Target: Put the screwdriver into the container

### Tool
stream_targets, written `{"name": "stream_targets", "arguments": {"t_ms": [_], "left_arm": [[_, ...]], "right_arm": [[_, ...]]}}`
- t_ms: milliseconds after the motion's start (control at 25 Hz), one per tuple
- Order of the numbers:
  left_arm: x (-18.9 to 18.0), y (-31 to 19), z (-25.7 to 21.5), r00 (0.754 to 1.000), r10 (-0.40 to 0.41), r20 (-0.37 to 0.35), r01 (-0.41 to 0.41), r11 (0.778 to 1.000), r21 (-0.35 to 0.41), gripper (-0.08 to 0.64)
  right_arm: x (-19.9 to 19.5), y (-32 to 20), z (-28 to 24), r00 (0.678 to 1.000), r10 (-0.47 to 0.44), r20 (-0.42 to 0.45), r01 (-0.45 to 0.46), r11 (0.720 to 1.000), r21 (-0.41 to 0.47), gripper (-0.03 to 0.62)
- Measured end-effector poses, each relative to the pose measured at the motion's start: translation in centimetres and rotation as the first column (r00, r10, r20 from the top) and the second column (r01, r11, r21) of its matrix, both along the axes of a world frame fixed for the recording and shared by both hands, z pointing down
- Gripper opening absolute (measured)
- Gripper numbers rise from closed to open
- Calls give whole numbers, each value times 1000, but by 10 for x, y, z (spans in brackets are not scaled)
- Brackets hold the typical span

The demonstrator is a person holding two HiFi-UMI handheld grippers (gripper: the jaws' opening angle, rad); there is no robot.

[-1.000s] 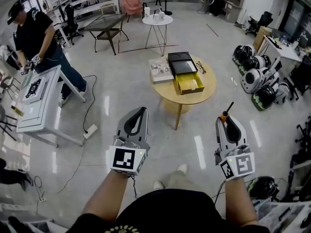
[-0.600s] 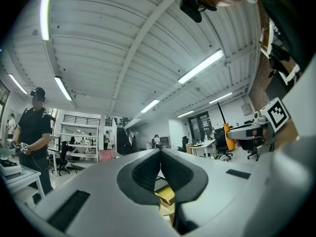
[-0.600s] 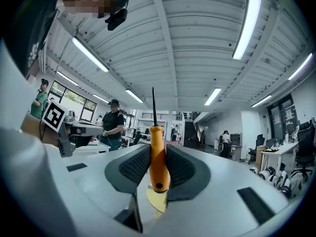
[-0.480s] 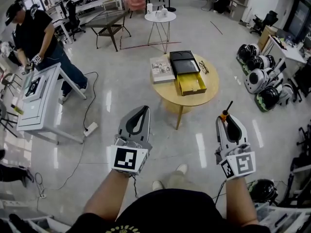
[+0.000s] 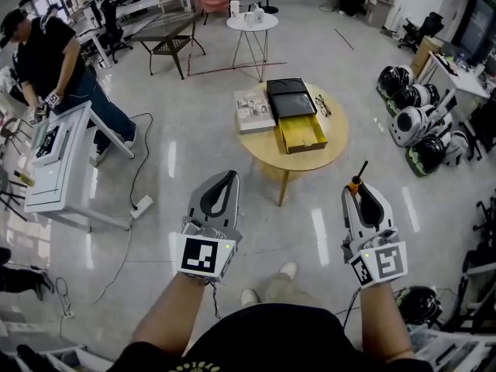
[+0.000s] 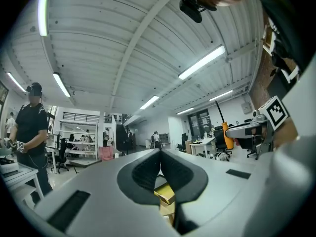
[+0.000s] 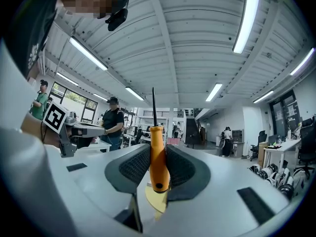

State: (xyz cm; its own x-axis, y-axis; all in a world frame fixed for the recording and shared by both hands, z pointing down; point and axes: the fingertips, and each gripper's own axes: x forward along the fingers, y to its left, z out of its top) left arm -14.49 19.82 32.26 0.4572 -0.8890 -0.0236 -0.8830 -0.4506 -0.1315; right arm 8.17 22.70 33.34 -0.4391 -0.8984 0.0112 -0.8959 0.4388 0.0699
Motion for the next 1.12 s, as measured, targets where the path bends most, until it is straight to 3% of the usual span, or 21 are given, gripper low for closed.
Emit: {"name": "stream_targets", "arguments": {"t_ms": [560, 1120], "left_arm": [[20, -33, 15, 1000, 11, 2, -11, 999, -31, 17], [82, -96, 10, 1000, -14, -2, 14, 1000, -22, 17]], "right_arm": [[16, -34, 11, 999, -3, 36, 4, 1000, -27, 115], [71, -94, 12, 997, -40, 70, 41, 999, -22, 115]]}}
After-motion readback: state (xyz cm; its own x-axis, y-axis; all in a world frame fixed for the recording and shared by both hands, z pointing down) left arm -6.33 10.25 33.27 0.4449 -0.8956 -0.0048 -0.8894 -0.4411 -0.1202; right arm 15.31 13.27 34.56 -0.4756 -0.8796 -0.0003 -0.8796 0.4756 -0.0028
